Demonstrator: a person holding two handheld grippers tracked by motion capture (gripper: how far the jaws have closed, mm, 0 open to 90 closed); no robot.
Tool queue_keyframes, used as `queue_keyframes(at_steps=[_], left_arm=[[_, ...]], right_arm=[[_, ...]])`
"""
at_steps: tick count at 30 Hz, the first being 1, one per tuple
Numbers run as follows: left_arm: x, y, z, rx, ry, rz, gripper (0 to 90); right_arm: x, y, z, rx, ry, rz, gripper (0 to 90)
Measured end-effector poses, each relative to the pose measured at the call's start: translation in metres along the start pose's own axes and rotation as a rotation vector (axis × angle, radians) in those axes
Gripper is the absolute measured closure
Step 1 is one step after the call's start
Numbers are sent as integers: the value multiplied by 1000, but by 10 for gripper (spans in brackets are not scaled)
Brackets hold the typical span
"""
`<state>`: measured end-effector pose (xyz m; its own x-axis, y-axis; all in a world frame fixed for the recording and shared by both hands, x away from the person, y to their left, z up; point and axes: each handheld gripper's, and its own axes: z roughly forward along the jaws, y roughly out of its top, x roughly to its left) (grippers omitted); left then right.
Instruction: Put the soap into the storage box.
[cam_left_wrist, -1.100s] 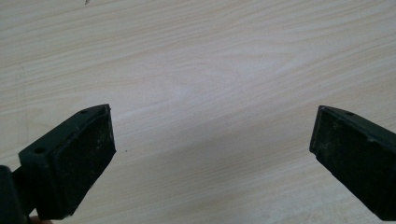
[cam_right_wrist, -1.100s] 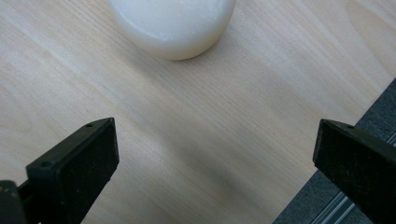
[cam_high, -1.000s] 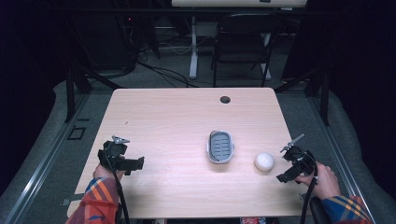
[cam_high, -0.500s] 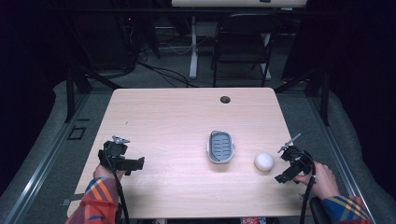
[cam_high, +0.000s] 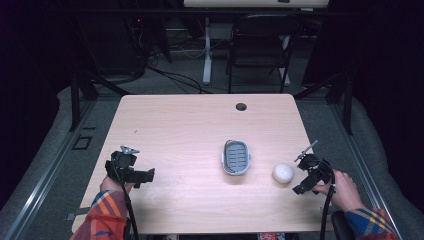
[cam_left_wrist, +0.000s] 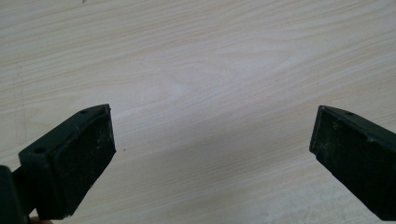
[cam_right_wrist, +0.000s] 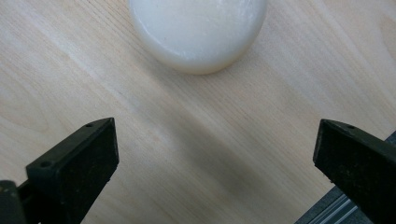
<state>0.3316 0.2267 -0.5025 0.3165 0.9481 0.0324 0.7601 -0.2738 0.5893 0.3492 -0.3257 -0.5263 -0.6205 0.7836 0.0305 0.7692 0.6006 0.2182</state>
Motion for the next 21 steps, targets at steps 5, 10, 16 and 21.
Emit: queue_keyframes(at_steps=[5, 10, 16, 21], left_arm=[[0, 0, 0, 2, 1, 2, 1], [0, 0, 0, 1, 1, 0, 1], [0, 0, 1, 5, -3, -1, 1], [0, 0, 1, 6, -4, -1, 1]], right_arm=[[-4, 8, -4, 61, -9, -51, 0], [-2, 14, -4, 53, -7, -56, 0], [-2, 23, -6, 95, -8, -90, 0], [-1, 28, -5, 86, 0, -87, 0]])
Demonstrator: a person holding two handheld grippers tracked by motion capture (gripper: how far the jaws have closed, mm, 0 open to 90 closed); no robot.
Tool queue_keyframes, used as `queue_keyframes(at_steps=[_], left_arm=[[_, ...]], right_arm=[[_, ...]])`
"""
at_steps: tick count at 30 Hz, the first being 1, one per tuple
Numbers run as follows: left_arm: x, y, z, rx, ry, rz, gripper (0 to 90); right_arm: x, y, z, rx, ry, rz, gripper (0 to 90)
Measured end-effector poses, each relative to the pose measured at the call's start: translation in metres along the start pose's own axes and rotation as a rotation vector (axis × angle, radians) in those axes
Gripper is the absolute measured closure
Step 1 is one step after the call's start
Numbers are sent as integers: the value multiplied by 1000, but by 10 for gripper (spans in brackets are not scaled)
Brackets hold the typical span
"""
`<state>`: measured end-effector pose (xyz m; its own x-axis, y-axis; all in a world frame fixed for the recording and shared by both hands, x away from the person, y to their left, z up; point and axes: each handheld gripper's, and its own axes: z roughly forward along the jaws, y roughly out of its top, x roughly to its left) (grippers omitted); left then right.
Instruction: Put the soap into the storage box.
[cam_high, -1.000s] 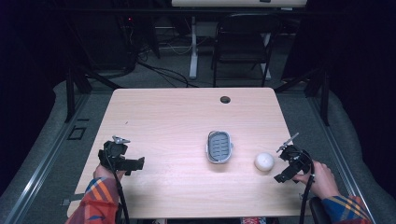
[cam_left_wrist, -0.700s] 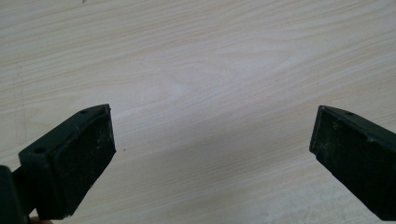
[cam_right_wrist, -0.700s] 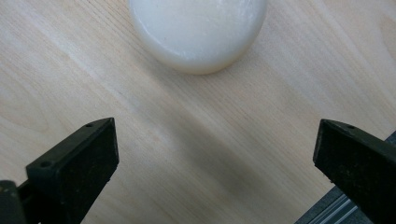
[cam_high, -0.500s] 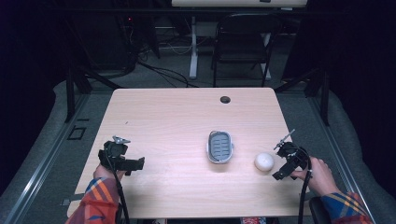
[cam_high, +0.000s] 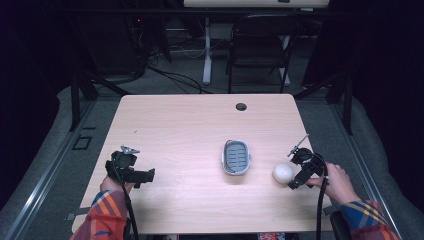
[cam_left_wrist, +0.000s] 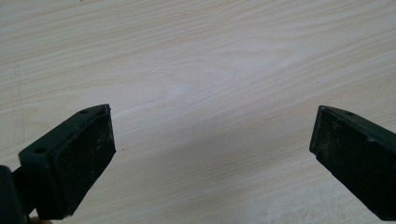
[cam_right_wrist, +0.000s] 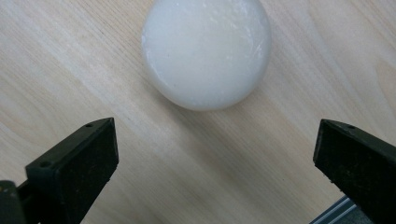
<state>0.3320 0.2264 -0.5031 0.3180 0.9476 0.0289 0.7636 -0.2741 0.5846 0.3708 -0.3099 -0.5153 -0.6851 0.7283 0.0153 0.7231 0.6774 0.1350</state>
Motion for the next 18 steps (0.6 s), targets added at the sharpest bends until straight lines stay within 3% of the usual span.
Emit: queue_keyframes(at_steps=[3, 9, 11, 12, 13, 15, 18], left_arm=[[0, 0, 0, 2, 0, 0, 1], [0, 0, 1, 4, -2, 2, 1], [0, 0, 1, 5, -3, 5, 1], [0, 0, 1, 5, -3, 5, 1], [0, 0, 1, 5, -3, 5, 1], [0, 0, 1, 6, -4, 6, 1], [0, 0, 1, 8, -6, 6, 1]], right_arm=[[1, 5, 1, -7, 1, 6, 0], [2, 17, 1, 18, 7, -29, 0], [4, 20, 4, -10, 20, -10, 0], [2, 25, 0, 63, 12, -66, 0], [4, 25, 3, 18, 23, -32, 0], [5, 29, 5, 6, 26, -39, 0], [6, 36, 7, 34, 22, -55, 0]])
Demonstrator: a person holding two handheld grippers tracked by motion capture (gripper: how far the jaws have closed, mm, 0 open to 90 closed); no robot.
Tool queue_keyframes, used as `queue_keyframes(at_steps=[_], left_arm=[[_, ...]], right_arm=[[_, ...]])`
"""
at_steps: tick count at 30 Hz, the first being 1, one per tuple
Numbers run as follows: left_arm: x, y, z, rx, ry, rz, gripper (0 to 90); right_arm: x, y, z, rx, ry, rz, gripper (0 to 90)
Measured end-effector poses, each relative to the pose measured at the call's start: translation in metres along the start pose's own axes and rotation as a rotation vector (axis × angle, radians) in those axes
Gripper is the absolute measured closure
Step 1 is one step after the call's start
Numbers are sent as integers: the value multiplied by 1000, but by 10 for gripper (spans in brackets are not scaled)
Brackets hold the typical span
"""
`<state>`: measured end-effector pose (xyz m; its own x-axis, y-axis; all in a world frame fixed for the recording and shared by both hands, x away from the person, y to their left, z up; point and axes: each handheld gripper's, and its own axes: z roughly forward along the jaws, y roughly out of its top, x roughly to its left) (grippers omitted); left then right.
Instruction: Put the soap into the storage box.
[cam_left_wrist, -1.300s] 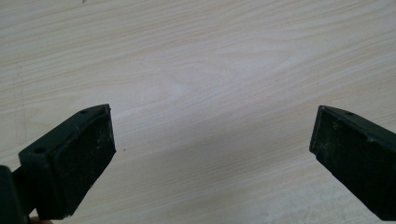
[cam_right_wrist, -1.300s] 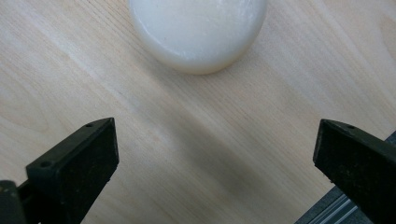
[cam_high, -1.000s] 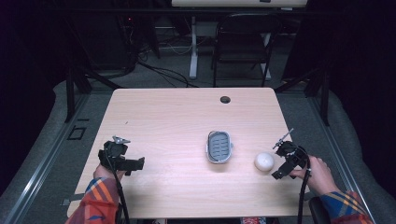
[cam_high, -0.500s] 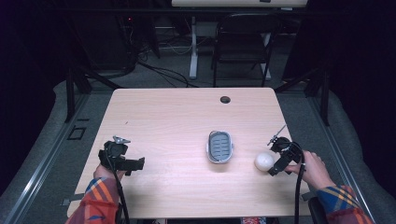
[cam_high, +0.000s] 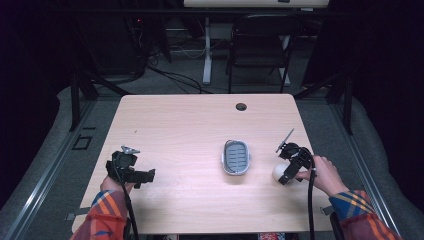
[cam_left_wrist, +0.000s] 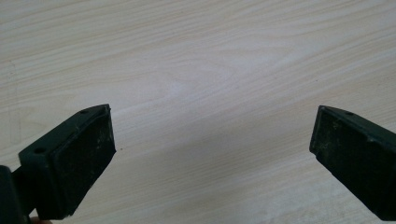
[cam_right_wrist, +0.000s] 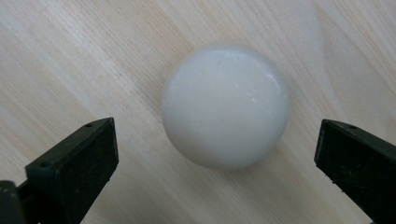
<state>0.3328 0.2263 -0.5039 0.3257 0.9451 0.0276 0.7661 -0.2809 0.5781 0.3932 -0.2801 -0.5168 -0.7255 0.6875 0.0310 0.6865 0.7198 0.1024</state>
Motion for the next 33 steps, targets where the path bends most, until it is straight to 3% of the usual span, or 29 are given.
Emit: queue_keyframes(at_steps=[4, 5, 6, 14, 17, 19, 22, 33], left_arm=[[0, 0, 0, -1, -1, 1, 1], [0, 0, 0, -1, -1, 0, 1], [0, 0, 1, 0, -1, 0, 1], [0, 0, 1, 4, -2, 4, 1], [0, 0, 1, 5, -1, 4, 1], [0, 0, 1, 8, -3, 6, 1], [0, 0, 2, 14, -5, 4, 1], [-1, 0, 2, 21, -4, 9, 1]], right_arm=[[2, 10, 5, 37, -1, -15, 0], [2, 10, 8, 12, -4, -17, 0], [2, 13, 7, 47, -1, -20, 0], [0, 21, 11, 55, -11, -31, 0], [-1, 23, 14, 67, -11, -34, 34], [-1, 24, 16, 56, -2, -34, 117], [-2, 25, 17, 67, 2, -42, 163], [-2, 24, 19, 71, -16, -24, 239]])
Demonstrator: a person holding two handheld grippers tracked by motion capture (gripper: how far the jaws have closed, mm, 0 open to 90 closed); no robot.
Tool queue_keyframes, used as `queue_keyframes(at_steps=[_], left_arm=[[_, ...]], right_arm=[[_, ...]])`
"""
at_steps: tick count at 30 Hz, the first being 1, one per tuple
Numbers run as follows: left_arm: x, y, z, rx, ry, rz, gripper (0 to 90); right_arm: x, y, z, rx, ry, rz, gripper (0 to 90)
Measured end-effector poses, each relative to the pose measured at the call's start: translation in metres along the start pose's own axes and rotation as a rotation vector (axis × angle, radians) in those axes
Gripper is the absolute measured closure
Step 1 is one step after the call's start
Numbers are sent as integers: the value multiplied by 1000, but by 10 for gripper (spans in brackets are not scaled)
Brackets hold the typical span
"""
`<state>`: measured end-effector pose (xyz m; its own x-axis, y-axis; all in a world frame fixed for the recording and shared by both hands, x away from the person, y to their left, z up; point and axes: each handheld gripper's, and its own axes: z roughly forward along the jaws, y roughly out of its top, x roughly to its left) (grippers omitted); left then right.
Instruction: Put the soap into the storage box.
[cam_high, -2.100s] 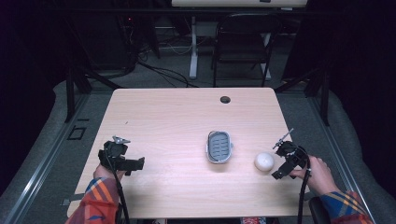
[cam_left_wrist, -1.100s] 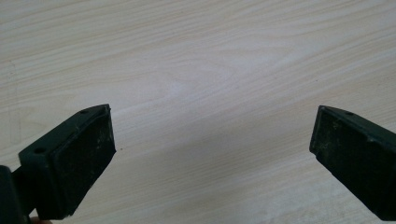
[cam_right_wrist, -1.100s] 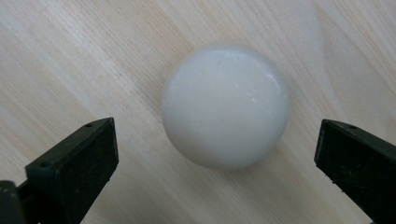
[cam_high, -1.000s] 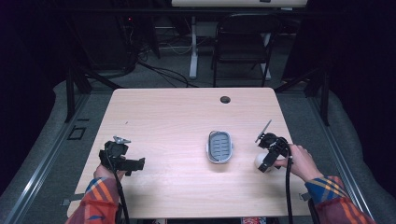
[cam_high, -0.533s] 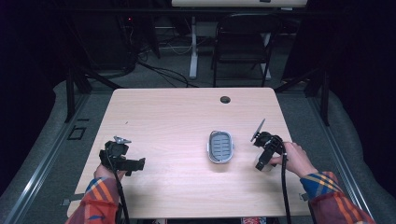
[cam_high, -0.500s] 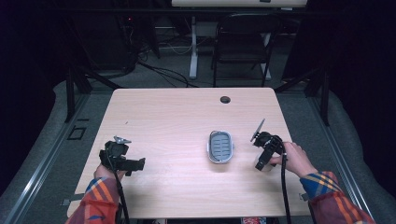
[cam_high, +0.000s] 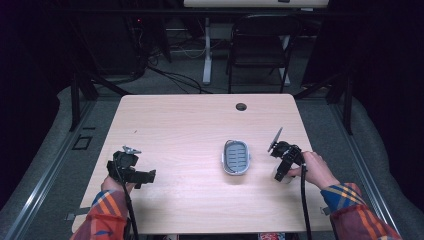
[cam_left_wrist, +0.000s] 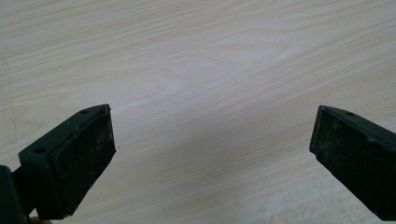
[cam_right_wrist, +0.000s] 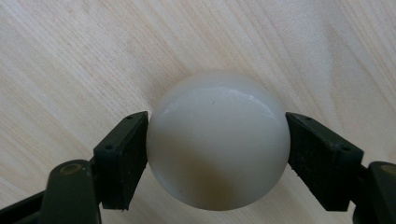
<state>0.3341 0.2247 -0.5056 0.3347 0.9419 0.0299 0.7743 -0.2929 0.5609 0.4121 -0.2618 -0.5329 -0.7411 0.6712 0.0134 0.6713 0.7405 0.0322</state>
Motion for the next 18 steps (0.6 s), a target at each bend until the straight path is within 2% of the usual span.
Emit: queue_keyframes(at_steps=[3, 18], left_arm=[[0, 0, 0, -1, 1, 0, 1], [-1, 0, 0, 7, 3, 3, 2]], right_arm=[[0, 1, -1, 21, -8, -14, 241], [2, 1, -5, 22, -30, -20, 243]])
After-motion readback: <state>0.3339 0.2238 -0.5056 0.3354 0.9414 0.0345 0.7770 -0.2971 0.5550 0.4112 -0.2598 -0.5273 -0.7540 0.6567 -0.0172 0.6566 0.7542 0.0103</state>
